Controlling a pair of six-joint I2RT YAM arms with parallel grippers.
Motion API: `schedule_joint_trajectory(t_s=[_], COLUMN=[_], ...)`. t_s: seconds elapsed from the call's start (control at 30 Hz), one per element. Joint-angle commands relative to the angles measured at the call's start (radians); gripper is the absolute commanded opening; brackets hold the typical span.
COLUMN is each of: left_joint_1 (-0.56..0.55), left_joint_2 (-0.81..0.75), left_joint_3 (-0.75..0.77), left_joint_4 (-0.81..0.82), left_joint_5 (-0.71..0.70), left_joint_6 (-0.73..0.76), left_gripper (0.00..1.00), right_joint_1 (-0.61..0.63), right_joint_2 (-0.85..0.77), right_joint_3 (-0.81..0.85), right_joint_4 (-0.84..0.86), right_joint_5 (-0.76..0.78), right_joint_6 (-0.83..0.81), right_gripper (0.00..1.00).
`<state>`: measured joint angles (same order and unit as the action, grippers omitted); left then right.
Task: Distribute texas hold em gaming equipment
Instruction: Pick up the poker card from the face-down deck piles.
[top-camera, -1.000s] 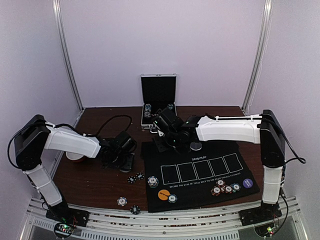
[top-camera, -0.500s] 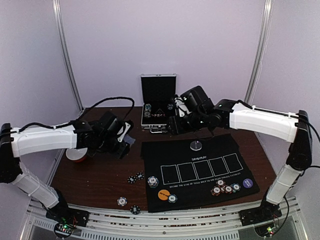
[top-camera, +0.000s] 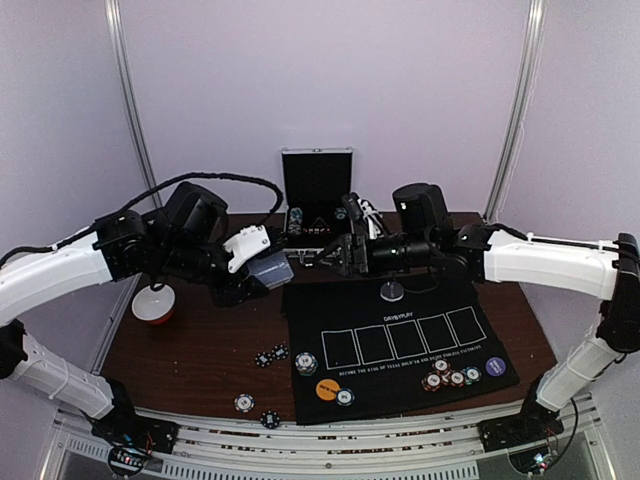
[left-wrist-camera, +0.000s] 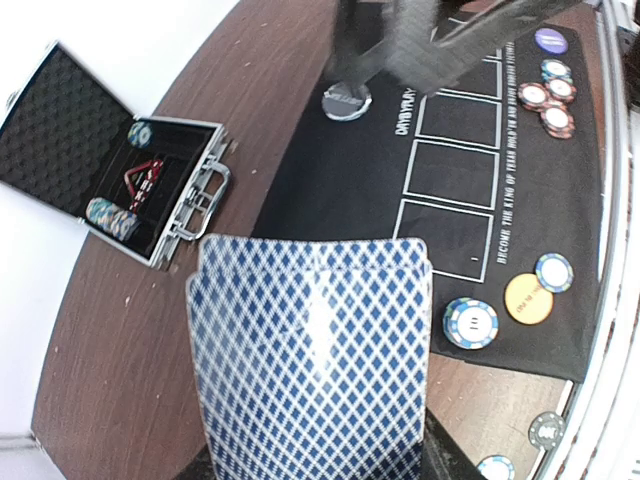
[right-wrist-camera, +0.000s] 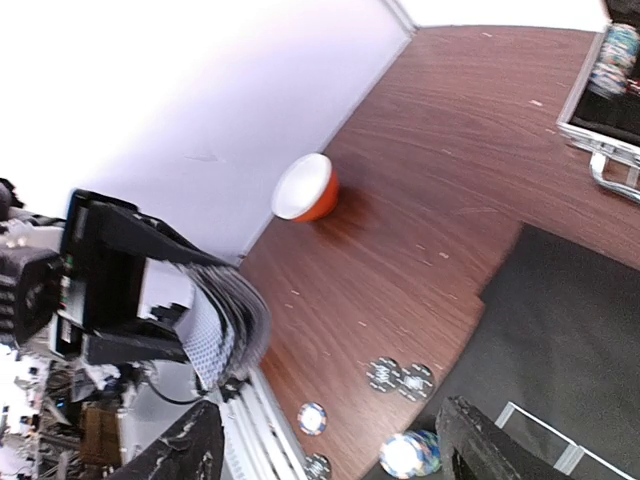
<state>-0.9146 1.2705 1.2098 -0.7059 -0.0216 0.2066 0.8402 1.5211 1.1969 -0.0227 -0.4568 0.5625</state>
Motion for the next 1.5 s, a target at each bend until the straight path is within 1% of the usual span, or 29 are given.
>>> schedule_joint_trajectory(t_s=[0.0,0.1,0.27,0.4,0.53,0.6,0.63,0.77,0.8,0.83,0.87,0.97,1.0,1.03,1.1,1.17,1.23,1.33,1.47], left_joint_1=[-0.014,-0.017,-0.019,-0.018,-0.018,-0.018,-0.018,-0.018,-0.018,-0.018,-0.019,-0.019,-0.02,-0.019,-0.019,-0.018,-0.018,-0.019,-0.018], left_joint_2=[-0.009,0.001,-0.002,0.003,0.011,0.012,0.014,0.021,0.022,0.023,0.025,0.044,0.051,0.054,0.051,0.051,0.056,0.062,0.07], left_joint_3=[0.045,0.055,0.059,0.063,0.063,0.065,0.067,0.063,0.057,0.053,0.047,0.034,0.03,0.024,0.008,0.0,0.006,0.003,0.0], left_joint_4=[-0.003,-0.013,-0.012,-0.013,-0.014,-0.012,-0.012,-0.008,-0.001,0.006,0.011,0.017,0.018,0.027,0.049,0.057,0.052,0.042,0.034], left_joint_5=[0.081,0.079,0.078,0.081,0.081,0.072,0.059,0.016,0.004,-0.011,-0.023,-0.038,-0.03,-0.023,-0.009,-0.015,-0.023,0.003,0.005], left_joint_6=[0.085,0.092,0.102,0.109,0.109,0.112,0.113,0.111,0.109,0.109,0.109,0.115,0.12,0.125,0.134,0.137,0.134,0.137,0.131], left_gripper=[0.45,0.45,0.44,0.44,0.44,0.42,0.41,0.41,0.41,0.41,0.46,0.74,0.81,0.85,0.88,0.88,0.84,0.8,0.65], right_joint_1=[0.016,0.037,0.045,0.058,0.074,0.077,0.078,0.08,0.079,0.08,0.08,0.086,0.09,0.093,0.099,0.102,0.101,0.102,0.101], right_joint_2=[0.05,0.099,0.169,0.237,0.286,0.3,0.306,0.303,0.298,0.294,0.289,0.279,0.276,0.275,0.271,0.265,0.259,0.255,0.253], right_joint_3=[-0.036,0.002,0.034,0.108,0.153,0.158,0.158,0.141,0.136,0.13,0.124,0.111,0.109,0.108,0.108,0.108,0.108,0.11,0.115], right_joint_4=[0.38,0.403,0.397,0.35,0.361,0.366,0.368,0.387,0.391,0.396,0.4,0.41,0.411,0.413,0.411,0.402,0.392,0.395,0.393], right_joint_5=[-0.185,-0.221,-0.219,-0.234,-0.275,-0.286,-0.294,-0.318,-0.323,-0.326,-0.327,-0.33,-0.333,-0.336,-0.338,-0.335,-0.326,-0.323,-0.324], right_joint_6=[0.179,0.173,0.188,0.172,0.182,0.194,0.199,0.218,0.221,0.226,0.233,0.243,0.243,0.243,0.24,0.234,0.227,0.231,0.231], right_gripper=[0.79,0.83,0.83,0.79,0.69,0.58,0.47,0.2,0.11,0.05,0.0,0.0,0.0,0.0,0.0,0.0,0.0,0.0,0.0])
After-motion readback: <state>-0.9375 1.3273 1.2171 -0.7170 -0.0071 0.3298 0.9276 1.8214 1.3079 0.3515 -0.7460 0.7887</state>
